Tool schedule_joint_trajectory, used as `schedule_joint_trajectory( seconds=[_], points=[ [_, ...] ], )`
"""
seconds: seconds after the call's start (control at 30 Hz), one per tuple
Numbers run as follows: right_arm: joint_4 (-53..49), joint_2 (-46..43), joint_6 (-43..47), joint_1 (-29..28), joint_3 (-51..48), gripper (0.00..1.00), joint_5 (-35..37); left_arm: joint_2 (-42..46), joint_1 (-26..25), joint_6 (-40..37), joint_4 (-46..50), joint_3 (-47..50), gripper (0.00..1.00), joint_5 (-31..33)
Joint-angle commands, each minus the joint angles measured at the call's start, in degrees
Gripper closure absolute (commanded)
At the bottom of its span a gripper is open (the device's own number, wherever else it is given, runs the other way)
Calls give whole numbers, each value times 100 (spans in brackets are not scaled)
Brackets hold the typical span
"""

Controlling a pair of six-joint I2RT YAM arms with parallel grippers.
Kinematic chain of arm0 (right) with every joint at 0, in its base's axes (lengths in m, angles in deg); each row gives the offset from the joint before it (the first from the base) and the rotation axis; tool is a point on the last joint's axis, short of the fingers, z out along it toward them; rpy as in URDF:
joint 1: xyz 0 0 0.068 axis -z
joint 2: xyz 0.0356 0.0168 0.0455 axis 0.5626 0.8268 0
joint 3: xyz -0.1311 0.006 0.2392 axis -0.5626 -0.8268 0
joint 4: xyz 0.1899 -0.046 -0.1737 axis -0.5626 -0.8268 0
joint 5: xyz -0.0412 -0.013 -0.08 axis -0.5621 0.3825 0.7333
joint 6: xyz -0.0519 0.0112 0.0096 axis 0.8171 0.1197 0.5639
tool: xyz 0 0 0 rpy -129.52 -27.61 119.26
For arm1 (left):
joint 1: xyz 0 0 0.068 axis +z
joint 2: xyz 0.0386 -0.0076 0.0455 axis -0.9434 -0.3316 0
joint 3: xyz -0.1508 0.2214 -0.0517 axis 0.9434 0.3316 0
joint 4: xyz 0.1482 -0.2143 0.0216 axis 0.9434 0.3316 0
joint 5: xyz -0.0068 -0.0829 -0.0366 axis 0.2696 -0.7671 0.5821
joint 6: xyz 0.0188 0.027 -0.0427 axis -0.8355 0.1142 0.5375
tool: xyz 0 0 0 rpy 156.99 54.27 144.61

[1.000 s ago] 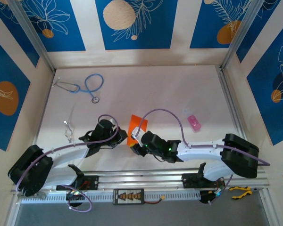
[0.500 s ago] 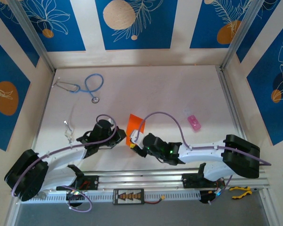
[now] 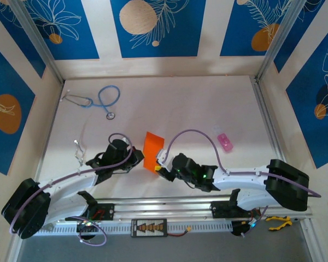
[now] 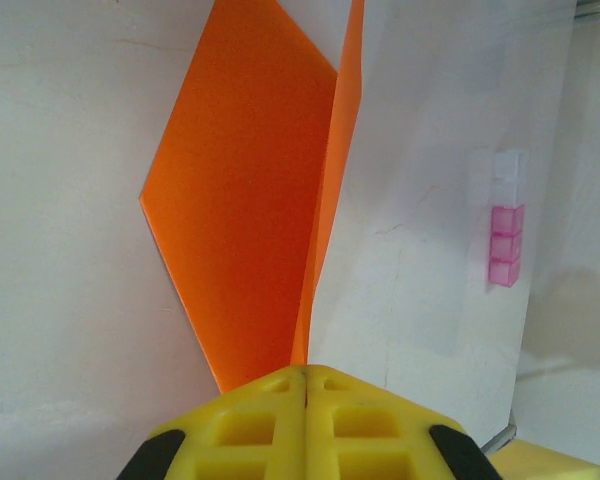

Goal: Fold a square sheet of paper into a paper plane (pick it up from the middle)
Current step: Third fold the triangle at the center of the table.

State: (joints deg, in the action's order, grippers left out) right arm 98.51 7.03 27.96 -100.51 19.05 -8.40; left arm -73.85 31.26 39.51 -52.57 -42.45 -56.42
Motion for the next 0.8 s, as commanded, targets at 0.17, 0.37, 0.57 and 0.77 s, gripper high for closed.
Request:
schedule_joint_trajectory(
  seconds=[0.17,0.37,0.57,0.77],
  points=[
    [-71,-302,-160,12,-53,57,-442,67,42,-45,22,25,100,14],
    [-179,-318,-100,-58,-53,57,-551,172,40,34,-53,113,100,-8],
    [-30,-42,-79,-128,62,57,-574,175,39,34,-33,98,100,-3],
    [259,595,-32,-381,461,55,-192,79,43,70,-106,108,100,-11]
  ],
)
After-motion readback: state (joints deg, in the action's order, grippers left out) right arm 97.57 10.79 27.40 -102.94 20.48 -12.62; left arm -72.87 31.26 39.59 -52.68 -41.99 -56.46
